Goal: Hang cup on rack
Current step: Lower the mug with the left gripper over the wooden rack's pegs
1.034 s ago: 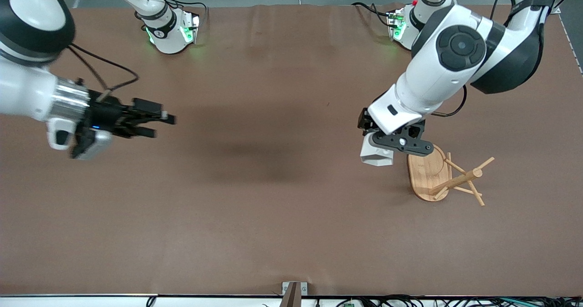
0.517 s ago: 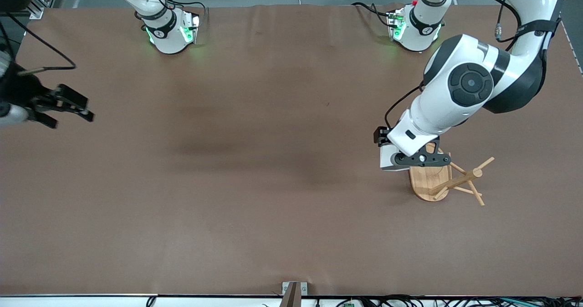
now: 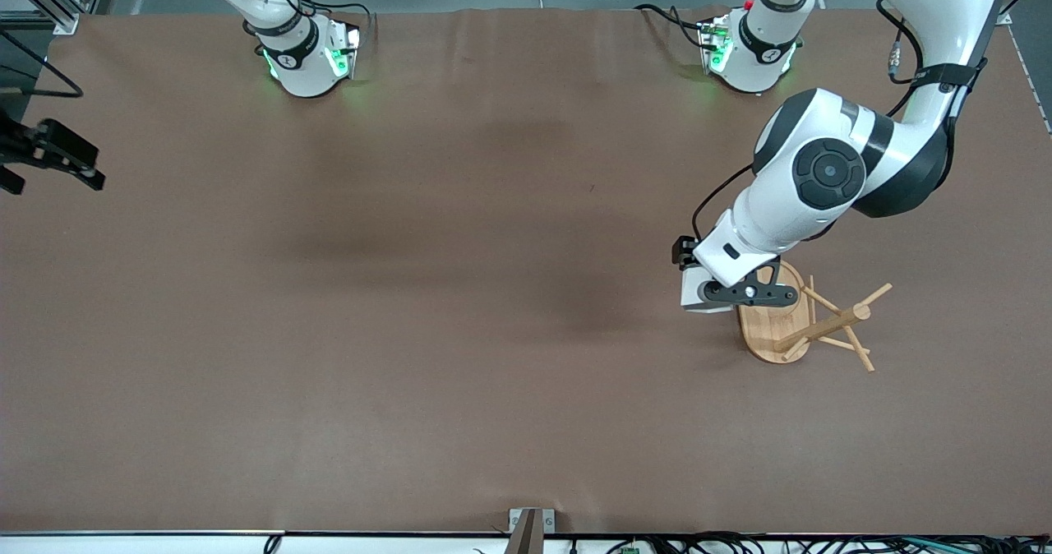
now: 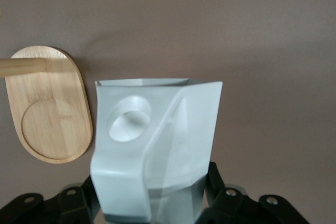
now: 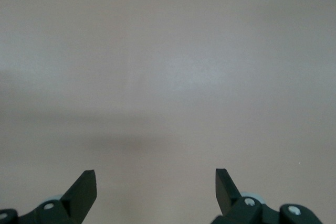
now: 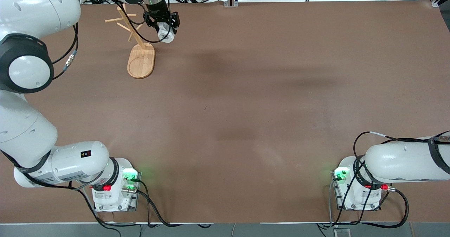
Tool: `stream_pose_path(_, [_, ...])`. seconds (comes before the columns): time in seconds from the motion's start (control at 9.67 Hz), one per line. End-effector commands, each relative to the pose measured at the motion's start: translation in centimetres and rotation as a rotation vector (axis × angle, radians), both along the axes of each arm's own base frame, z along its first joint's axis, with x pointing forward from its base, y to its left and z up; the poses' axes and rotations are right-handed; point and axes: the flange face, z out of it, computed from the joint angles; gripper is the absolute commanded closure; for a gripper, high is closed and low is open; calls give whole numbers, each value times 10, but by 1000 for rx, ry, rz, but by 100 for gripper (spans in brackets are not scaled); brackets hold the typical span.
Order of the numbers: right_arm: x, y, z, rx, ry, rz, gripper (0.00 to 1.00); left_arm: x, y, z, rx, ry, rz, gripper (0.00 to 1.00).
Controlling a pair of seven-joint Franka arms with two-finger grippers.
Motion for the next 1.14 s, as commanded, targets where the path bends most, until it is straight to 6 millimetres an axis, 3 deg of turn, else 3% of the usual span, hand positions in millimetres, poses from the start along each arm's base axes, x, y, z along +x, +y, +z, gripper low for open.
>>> stream_pose_path(0.0, [-5,-6,0,12,25,20,1,-11,17,-6,37,-2,-90,75])
stream_pose_path(0.21, [-9,2,-9,32,60,-97,2,-16,24,-2,54,-5,-116,75])
stream_pose_path(0.72, [-11,3,-20,34,76,-107,1,-14,59,-2,66,-2,-180,75])
stream_pose_path(1.03, [-10,0,-17,58,67,-114,1,-8,69,-2,54,-9,-202,75])
